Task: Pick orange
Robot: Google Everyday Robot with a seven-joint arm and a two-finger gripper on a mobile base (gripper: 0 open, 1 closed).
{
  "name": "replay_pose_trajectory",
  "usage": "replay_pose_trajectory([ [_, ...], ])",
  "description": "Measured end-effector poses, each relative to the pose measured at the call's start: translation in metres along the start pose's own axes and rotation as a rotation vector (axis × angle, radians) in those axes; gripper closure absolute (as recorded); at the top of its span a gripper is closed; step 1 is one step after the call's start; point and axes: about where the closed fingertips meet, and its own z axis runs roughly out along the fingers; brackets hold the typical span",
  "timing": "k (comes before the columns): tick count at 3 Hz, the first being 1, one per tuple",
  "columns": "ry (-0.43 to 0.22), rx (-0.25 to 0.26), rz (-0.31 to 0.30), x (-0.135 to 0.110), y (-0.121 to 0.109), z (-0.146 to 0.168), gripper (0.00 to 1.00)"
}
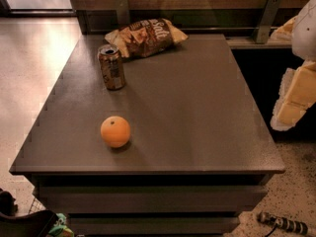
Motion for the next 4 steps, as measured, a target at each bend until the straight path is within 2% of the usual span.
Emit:
replay_pose_trajectory([
  [1,0.000,0.000,0.000,0.000,0.000,0.000,0.00],
  [2,-0.113,-0.016,0.003,-0.014,0.002,0.018,0.00],
  [4,-0.523,-0.080,0.009,-0.064,0.004,0.087,0.00],
])
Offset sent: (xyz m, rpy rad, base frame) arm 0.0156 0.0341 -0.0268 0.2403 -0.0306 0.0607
